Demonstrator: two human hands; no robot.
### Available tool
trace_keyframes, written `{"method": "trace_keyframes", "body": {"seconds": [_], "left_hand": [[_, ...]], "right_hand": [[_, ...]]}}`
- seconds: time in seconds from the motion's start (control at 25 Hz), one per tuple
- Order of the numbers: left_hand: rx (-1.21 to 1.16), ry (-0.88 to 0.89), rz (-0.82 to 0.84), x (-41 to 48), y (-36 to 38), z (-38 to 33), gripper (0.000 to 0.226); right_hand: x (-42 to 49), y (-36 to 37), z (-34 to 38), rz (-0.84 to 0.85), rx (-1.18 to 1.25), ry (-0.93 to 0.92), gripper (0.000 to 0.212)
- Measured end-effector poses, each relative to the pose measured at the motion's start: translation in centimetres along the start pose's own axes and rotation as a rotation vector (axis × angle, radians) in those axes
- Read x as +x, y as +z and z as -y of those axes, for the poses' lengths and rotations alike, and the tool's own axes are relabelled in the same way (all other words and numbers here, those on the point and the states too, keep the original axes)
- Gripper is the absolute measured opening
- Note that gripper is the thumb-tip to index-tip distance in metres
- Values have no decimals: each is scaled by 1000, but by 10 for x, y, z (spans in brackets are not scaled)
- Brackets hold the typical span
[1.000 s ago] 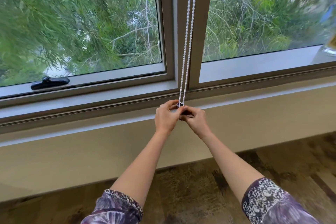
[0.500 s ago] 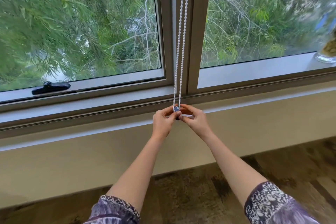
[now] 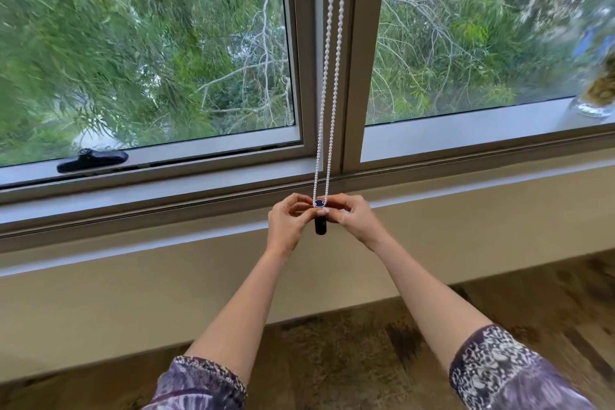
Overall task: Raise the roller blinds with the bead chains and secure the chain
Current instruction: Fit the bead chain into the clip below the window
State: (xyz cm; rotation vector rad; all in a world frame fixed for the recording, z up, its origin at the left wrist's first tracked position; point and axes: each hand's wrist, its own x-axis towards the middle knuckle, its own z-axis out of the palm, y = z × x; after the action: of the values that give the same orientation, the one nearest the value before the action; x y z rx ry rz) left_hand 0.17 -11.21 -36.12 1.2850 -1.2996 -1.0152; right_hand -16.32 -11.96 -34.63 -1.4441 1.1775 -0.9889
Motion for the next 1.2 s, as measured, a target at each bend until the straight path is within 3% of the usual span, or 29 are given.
{"method": "trace_keyframes", "body": {"seconds": [0.36, 0.84, 1.2], "left_hand": [[-40, 14, 8, 4, 8, 3, 21], [85, 43, 65, -1, 5, -6, 27], [145, 31, 103, -19, -11, -17, 23]], "right_hand": [[-3, 2, -1, -103, -256, -181, 23], [-12, 0, 4, -117, -306, -179, 26], [-32, 8, 10, -228, -224, -63, 36]]}}
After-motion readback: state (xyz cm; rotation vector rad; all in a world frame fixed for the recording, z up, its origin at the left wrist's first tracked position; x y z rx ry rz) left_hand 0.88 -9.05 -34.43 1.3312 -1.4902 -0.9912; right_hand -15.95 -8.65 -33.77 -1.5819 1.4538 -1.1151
